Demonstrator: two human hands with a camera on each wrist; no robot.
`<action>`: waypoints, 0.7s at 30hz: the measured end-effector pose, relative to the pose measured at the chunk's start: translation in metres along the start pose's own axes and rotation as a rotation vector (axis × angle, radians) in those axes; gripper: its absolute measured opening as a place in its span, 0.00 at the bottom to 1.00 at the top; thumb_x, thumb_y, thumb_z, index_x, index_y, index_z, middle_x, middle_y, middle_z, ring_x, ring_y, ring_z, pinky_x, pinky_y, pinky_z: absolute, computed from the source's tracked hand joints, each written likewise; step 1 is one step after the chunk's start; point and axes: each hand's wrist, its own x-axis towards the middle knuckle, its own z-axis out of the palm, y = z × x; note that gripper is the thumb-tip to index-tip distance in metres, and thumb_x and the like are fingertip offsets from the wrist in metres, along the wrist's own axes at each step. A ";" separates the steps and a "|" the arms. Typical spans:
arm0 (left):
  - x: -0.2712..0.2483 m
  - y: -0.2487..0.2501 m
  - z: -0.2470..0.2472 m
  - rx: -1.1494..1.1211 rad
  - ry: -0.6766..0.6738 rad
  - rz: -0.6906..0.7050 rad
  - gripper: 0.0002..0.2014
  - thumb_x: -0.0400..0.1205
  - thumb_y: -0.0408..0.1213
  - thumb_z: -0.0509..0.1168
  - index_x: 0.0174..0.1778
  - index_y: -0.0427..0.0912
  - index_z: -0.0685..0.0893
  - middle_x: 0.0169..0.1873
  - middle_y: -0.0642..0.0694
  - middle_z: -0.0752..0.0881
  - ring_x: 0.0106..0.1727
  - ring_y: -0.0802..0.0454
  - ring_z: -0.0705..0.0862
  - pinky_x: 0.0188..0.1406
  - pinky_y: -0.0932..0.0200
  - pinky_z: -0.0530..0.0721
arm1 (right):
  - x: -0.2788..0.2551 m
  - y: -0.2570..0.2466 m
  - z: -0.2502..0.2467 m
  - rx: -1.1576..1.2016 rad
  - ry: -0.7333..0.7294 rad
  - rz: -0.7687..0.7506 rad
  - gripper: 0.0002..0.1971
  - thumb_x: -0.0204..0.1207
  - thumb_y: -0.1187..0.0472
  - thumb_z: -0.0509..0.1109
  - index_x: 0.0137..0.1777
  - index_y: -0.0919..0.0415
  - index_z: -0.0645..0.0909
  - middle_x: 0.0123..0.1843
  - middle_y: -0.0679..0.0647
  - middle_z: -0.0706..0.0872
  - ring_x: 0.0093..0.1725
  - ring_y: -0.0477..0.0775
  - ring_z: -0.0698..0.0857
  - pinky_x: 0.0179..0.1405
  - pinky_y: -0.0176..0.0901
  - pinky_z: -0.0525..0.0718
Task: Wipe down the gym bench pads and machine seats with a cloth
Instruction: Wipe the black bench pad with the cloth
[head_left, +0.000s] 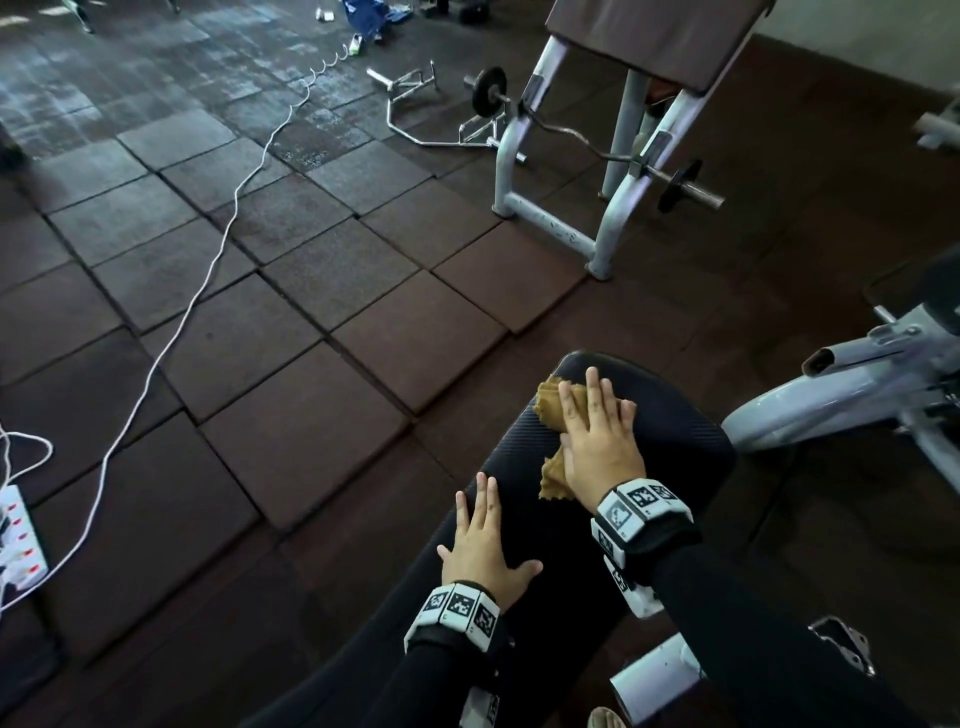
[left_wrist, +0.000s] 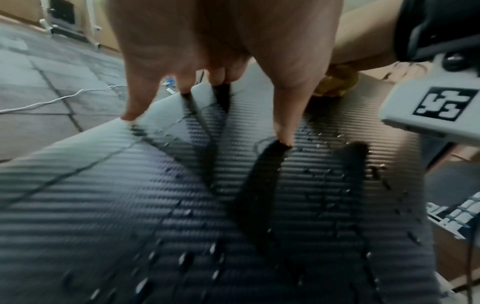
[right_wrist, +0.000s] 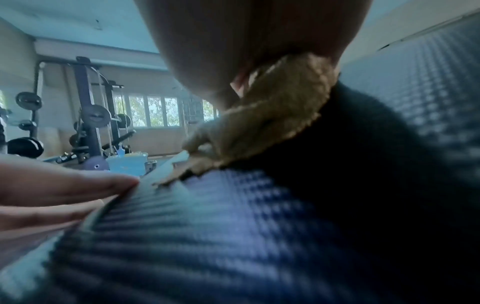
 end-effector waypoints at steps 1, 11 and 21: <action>0.000 0.007 -0.002 0.041 0.075 0.006 0.47 0.79 0.55 0.64 0.83 0.53 0.36 0.82 0.61 0.34 0.83 0.51 0.38 0.76 0.30 0.56 | 0.000 0.000 -0.001 0.019 -0.009 -0.006 0.32 0.83 0.52 0.53 0.83 0.52 0.40 0.83 0.58 0.33 0.83 0.58 0.37 0.79 0.57 0.37; 0.039 0.135 -0.013 -0.200 0.243 0.202 0.32 0.87 0.52 0.49 0.84 0.46 0.46 0.84 0.44 0.41 0.84 0.47 0.40 0.81 0.43 0.54 | -0.016 0.060 -0.027 0.142 0.138 0.349 0.32 0.83 0.49 0.51 0.83 0.55 0.43 0.84 0.52 0.36 0.83 0.54 0.40 0.79 0.63 0.38; 0.093 0.146 -0.050 -0.296 0.351 0.111 0.32 0.82 0.38 0.61 0.81 0.36 0.58 0.80 0.39 0.58 0.79 0.40 0.61 0.78 0.53 0.60 | -0.019 0.089 -0.011 0.123 -0.018 0.436 0.32 0.81 0.40 0.44 0.81 0.43 0.34 0.84 0.45 0.37 0.82 0.50 0.42 0.75 0.72 0.44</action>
